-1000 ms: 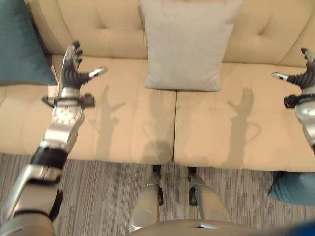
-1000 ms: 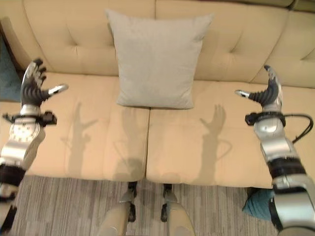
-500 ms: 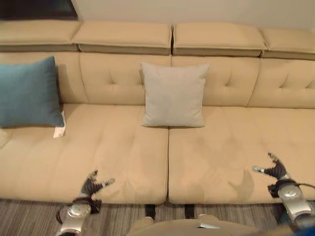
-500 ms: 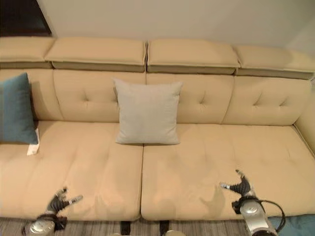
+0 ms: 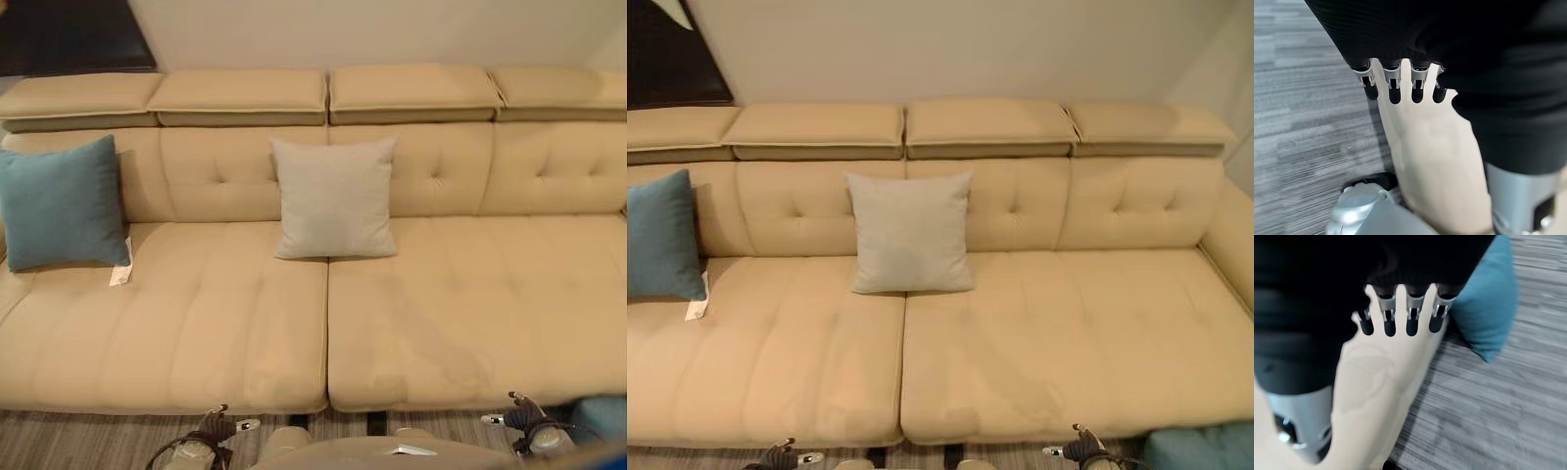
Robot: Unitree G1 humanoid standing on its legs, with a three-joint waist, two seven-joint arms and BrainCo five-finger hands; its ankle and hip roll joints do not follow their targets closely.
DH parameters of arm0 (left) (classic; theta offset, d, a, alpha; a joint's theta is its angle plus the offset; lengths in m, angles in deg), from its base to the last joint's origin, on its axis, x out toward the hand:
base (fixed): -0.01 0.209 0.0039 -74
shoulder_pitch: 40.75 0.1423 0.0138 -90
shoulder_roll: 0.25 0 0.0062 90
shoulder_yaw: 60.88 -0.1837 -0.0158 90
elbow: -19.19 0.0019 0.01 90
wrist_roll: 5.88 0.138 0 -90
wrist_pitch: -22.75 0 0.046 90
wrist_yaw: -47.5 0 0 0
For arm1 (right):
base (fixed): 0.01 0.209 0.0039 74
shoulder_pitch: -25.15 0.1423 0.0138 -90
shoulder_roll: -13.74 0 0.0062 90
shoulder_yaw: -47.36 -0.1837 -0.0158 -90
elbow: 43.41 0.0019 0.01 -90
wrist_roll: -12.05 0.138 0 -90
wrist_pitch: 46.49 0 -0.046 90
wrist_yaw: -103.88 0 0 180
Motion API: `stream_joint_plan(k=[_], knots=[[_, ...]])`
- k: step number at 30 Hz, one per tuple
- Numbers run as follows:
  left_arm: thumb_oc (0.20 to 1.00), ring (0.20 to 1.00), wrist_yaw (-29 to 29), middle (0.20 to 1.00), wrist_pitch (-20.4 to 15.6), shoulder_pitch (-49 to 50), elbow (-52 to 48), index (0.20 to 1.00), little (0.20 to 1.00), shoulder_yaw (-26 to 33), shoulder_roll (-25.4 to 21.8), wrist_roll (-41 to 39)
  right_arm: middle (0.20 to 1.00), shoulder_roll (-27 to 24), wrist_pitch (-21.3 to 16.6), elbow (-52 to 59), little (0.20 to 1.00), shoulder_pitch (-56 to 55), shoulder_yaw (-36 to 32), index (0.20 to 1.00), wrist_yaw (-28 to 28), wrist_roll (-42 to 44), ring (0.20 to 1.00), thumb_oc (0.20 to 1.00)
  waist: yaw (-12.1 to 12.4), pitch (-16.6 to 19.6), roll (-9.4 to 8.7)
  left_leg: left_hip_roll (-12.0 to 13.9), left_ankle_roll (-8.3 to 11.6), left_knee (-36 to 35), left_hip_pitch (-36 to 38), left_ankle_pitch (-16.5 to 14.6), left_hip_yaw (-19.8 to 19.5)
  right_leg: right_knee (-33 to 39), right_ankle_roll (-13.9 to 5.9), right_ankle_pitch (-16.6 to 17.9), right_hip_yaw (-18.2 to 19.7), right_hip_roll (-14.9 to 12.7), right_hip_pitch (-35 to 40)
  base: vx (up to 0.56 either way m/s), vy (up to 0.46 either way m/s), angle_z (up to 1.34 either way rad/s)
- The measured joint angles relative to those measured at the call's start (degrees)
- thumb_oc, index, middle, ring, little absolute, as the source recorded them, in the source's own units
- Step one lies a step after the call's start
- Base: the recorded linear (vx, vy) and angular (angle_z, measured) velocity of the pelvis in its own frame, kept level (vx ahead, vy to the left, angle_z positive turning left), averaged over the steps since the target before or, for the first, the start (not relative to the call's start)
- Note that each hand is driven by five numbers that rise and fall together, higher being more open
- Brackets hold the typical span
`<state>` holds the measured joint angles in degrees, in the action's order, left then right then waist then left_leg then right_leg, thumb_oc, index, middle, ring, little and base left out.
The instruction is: Pick up all the scattered cushions and arrange them neatly on the sofa.
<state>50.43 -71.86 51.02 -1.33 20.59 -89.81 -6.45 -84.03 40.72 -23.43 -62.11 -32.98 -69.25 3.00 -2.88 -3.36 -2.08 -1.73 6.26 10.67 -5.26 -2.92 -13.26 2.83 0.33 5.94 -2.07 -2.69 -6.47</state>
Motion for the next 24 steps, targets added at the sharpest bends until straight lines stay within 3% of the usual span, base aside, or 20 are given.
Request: stream_joint_plan(k=[2, 3, 4, 5, 6, 7, 8, 9, 10, 12, 13, 15, 16, 17, 18, 19, 20, 22, 24], knots=[[1.000, 1.000, -0.02, 1.000, -0.03, -2.80, -0.08, 1.000, 1.000, -0.69, 1.61, -0.01, 1.000, 0.10, 0.13, -1.36, 1.000, 0.36, 0.02, 1.000, 0.03, 0.53, 1.000, 1.000, -0.97, -0.91, 1.49, -0.31, -2.76, -4.25, 3.06, -3.41, -3.10, 0.85, -1.13, 1.84, 2.52, 0.70, -0.80, -0.14, 0.278, -0.59], [1.000, 1.000, -0.05, 1.000, -0.05, -3.83, -0.02, 1.000, 1.000, -1.08, 1.78, 0.01, 1.000, 0.55, 0.66, -1.94, 1.000, 1.42, 0.02, 1.000, 0.02, 0.57, 1.000, 1.000, -1.18, -1.24, 1.16, -0.67, -4.58, -6.55, 3.91, -2.86, -1.48, 1.15, -1.85, 2.82, 3.53, -0.18, -1.44, -0.15, 0.229, -0.64], [1.000, 1.000, 0.01, 1.000, -0.05, -5.55, -0.09, 1.000, 1.000, -1.46, 1.51, 0.03, 1.000, 1.17, 0.87, -1.99, 1.000, 0.96, 0.06, 1.000, 0.11, 0.58, 1.000, 1.000, -2.08, -1.78, 0.00, -2.33, -5.33, -6.94, 4.16, -2.20, -0.03, 1.25, -3.19, 3.95, 5.12, -1.26, -2.07, -0.20, 0.251, -0.44], [1.000, 1.000, 0.02, 1.000, -0.06, -5.67, -0.09, 1.000, 1.000, -1.63, 1.48, 0.03, 1.000, 1.27, 0.94, -2.01, 1.000, 1.00, 0.07, 1.000, 0.11, 0.58, 1.000, 1.000, -2.10, -1.80, -0.10, -2.48, -5.43, -6.85, 4.15, -2.18, 0.08, 1.28, -3.20, 3.90, 5.26, -1.44, -2.25, -0.25, 0.228, -0.98], [1.000, 1.000, 0.00, 1.000, -0.15, -6.21, -0.12, 1.000, 1.000, -2.64, 1.30, 0.12, 1.000, 2.62, 1.37, -1.79, 1.000, 1.83, 0.44, 1.000, 0.17, 0.62, 1.000, 1.000, -2.74, -1.74, -1.63, -5.68, -8.03, -4.53, 1.96, -1.69, 3.63, 1.16, -4.15, 2.52, 6.41, -4.09, -5.41, -0.32, 0.283, -1.18], [1.000, 1.000, 0.00, 1.000, -0.18, -6.73, -0.21, 1.000, 1.000, -2.83, 1.29, 0.16, 1.000, 2.98, 1.50, -1.70, 1.000, 2.10, 0.47, 1.000, 0.13, 0.61, 1.000, 1.000, -2.59, -2.19, -2.04, -6.12, -8.96, -3.79, 0.97, -1.28, 5.36, 1.18, -5.62, 1.49, 7.78, -4.83, -6.67, -0.30, 0.245, -1.55], [1.000, 1.000, 0.01, 1.000, -0.19, -7.12, -0.17, 1.000, 1.000, -2.87, 1.28, 0.32, 1.000, 3.13, 1.94, -1.72, 1.000, 2.38, 0.69, 1.000, 0.12, 0.60, 1.000, 1.000, -2.45, -2.23, -1.61, -5.93, -10.53, -3.85, -0.75, -0.54, 8.67, 0.95, -9.44, -1.64, 7.56, -5.33, -8.74, -0.38, 0.214, -1.63], [1.000, 1.000, 0.12, 1.000, -0.12, -7.16, -0.03, 1.000, 1.000, -2.13, 0.54, 1.31, 1.000, 4.05, 2.45, -1.76, 1.000, 3.51, 1.41, 1.000, 0.04, 0.48, 1.000, 1.000, -2.11, -3.51, -0.77, -5.08, -12.32, -4.90, -2.09, 0.77, 12.94, -2.40, -10.35, -1.17, 4.24, -5.37, -12.36, -0.38, 0.190, -1.80], [1.000, 1.000, 0.10, 1.000, -0.03, -6.75, 0.56, 1.000, 1.000, -2.24, 0.16, 1.47, 1.000, 4.13, 2.60, -2.09, 1.000, 3.74, 2.87, 1.000, 0.07, 0.43, 1.000, 1.000, -1.36, -4.09, 0.41, -3.89, -14.08, -5.22, -3.11, 1.99, 16.90, -11.46, -10.69, -3.35, -2.14, -5.57, -13.15, -0.35, 0.157, -1.72], [1.000, 1.000, 0.08, 1.000, 0.02, -6.72, 0.56, 1.000, 1.000, -2.11, -0.16, 1.76, 1.000, 4.11, 2.57, -2.04, 1.000, 3.27, 2.92, 1.000, 0.04, 0.44, 1.000, 1.000, -0.06, -4.73, 2.04, -2.83, -13.74, -6.32, -2.90, 2.80, 16.84, -17.00, -10.10, -6.66, -3.64, -4.67, -9.51, -0.19, 0.065, -0.72], [1.000, 1.000, 0.06, 1.000, 0.17, -5.97, 0.49, 1.000, 1.000, -2.07, -0.95, 1.82, 1.000, 4.26, 2.36, -2.95, 1.000, 3.48, 3.38, 1.000, 0.07, 0.43, 1.000, 1.000, 1.41, -4.82, 2.52, -1.66, -13.82, -8.81, -2.20, 4.95, 19.43, -23.61, -8.98, -11.43, -4.97, -4.66, -6.85, -0.16, 0.006, -0.62], [1.000, 1.000, -0.01, 1.000, 0.59, -4.43, 0.56, 1.000, 1.000, -2.01, -1.84, 1.86, 1.000, 4.56, 2.07, -2.73, 1.000, 4.27, 3.48, 1.000, 0.07, 0.44, 1.000, 1.000, 3.58, -4.71, 2.63, -0.33, -13.16, -10.93, -1.86, 5.70, 22.32, -24.75, -9.00, -14.24, -7.43, -5.48, -2.53, -0.12, -0.086, -0.99], [1.000, 1.000, -0.01, 1.000, 0.69, -2.03, 0.53, 1.000, 1.000, -2.02, -2.33, 1.86, 1.000, 5.05, 1.84, -2.86, 1.000, 4.61, 3.83, 1.000, 0.07, 0.44, 1.000, 1.000, 5.36, -3.75, 2.47, 1.36, -12.23, -12.59, -2.13, 7.38, 25.00, -24.97, -7.91, -16.61, -11.56, -6.15, 0.92, -0.09, -0.154, -1.20], [1.000, 1.000, 0.00, 1.000, 0.73, -1.09, 0.05, 1.000, 1.000, -2.11, -2.95, 1.85, 1.000, 5.68, 1.81, -2.21, 1.000, 4.80, 3.93, 1.000, 0.09, 0.43, 1.000, 1.000, 6.98, -2.71, 1.23, 1.76, -9.91, -12.77, -2.96, 7.61, 25.52, -22.41, -7.55, -17.12, -14.30, -6.52, 2.35, -0.04, -0.174, -1.17], [1.000, 1.000, 0.01, 1.000, 0.76, -0.20, -0.04, 1.000, 1.000, -2.04, -3.52, 1.85, 1.000, 6.35, 1.78, -2.14, 1.000, 4.29, 3.95, 1.000, 0.12, 0.44, 1.000, 1.000, 7.31, -1.81, -0.31, 1.59, -8.40, -12.60, -3.90, 8.15, 25.33, -17.23, -7.69, -17.96, -14.26, -5.95, 4.07, 0.01, -0.132, -0.69], [1.000, 1.000, 0.01, 1.000, 1.47, 0.00, 0.15, 1.000, 1.000, -2.10, -3.11, 1.84, 1.000, 6.58, 1.79, -2.10, 1.000, 4.04, 3.75, 1.000, 0.20, 0.44, 1.000, 1.000, 6.49, -1.17, -0.26, 2.56, -6.48, -12.64, -4.81, 9.42, 24.36, -9.89, -5.42, -17.42, -14.14, -3.79, 6.64, 0.00, -0.129, -0.39], [1.000, 1.000, -0.06, 1.000, 1.40, 0.02, -0.14, 1.000, 1.000, -2.25, -2.31, 1.84, 1.000, 6.50, 1.86, -2.24, 1.000, 3.19, 3.81, 1.000, 0.22, 0.46, 1.000, 1.000, 6.55, -0.36, 0.03, 3.60, -2.25, -12.99, -5.07, 9.36, 21.30, -7.34, -3.61, -15.91, -12.50, -1.24, 6.93, -0.01, -0.180, -0.17], [1.000, 1.000, -0.03, 1.000, 1.53, -0.86, -0.20, 1.000, 1.000, -3.02, -0.86, 1.84, 1.000, 5.86, 1.88, -2.44, 1.000, 0.63, 3.69, 1.000, 0.32, 0.82, 1.000, 1.000, 5.19, 0.12, 1.39, 5.91, -1.86, -11.46, -6.04, 9.47, 19.20, -8.27, -1.51, -15.65, -12.48, 1.99, 6.33, -0.04, -0.162, -0.04], [1.000, 1.000, -0.02, 1.000, 1.48, -1.87, -0.87, 1.000, 1.000, -4.77, -0.64, 1.79, 1.000, 5.63, 2.00, -2.11, 1.000, -0.03, 3.62, 1.000, 0.83, 1.12, 1.000, 1.000, 3.98, -0.25, 1.03, 6.51, 0.48, -6.76, -7.90, 9.53, 17.98, -10.52, 2.50, -15.98, -10.56, 2.59, 4.80, -0.06, -0.024, -0.21]])
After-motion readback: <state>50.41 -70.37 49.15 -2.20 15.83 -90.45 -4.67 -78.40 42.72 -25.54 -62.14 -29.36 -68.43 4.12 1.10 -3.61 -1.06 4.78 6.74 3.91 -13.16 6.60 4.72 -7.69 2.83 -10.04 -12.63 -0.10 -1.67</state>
